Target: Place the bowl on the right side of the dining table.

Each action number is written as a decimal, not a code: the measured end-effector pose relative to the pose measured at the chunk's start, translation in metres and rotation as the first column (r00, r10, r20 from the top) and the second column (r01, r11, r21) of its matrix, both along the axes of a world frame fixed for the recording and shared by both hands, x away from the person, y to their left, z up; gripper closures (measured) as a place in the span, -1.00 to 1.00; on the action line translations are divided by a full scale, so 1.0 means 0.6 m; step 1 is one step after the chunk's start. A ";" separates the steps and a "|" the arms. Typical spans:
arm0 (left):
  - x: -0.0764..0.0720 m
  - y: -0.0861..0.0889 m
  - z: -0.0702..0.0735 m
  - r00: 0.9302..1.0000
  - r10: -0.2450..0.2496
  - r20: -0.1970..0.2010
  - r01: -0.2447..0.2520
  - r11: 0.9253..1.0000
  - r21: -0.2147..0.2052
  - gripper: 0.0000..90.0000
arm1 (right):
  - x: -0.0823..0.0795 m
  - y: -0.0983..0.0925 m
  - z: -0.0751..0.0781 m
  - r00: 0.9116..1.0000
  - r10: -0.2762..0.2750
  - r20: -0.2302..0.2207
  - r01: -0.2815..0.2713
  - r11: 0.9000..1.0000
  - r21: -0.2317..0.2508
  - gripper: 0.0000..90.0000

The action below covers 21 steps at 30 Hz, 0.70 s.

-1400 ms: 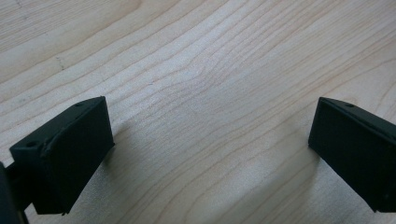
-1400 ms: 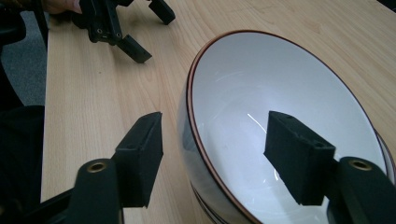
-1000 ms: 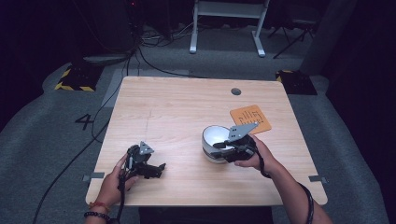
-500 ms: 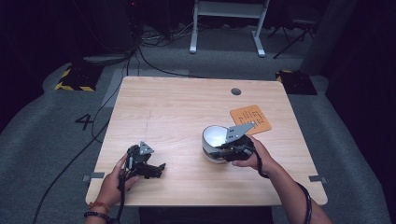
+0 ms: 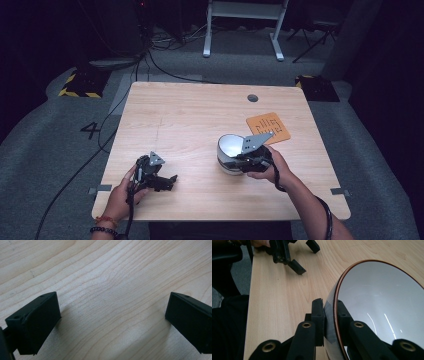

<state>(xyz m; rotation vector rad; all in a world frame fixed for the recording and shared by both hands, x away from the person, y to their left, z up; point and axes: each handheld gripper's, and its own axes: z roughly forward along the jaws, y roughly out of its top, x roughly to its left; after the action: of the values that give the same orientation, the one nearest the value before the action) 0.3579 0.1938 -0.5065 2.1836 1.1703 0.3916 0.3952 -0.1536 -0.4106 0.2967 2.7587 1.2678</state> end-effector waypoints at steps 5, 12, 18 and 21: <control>0.000 0.000 0.000 1.000 -0.001 0.001 0.001 1.000 0.001 -1.00 | 0.000 -0.002 0.002 1.000 0.001 0.003 -0.001 1.000 0.004 0.81; 0.000 0.000 0.000 1.000 0.000 0.000 0.000 1.000 0.000 -1.00 | -0.002 -0.004 0.008 1.000 0.002 0.006 -0.002 1.000 0.016 0.81; 0.000 0.000 0.000 1.000 0.000 0.000 0.000 1.000 0.000 -1.00 | -0.002 -0.007 0.010 1.000 0.001 0.006 -0.001 1.000 0.029 0.81; 0.000 0.000 0.000 1.000 0.000 0.000 0.000 1.000 0.000 -1.00 | -0.002 -0.009 0.015 1.000 -0.004 0.011 0.003 0.999 0.043 0.81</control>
<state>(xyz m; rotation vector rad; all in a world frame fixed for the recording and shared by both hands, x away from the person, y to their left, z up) 0.3579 0.1938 -0.5065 2.1835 1.1705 0.3914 0.3938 -0.1590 -0.4016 0.2973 2.7234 1.3258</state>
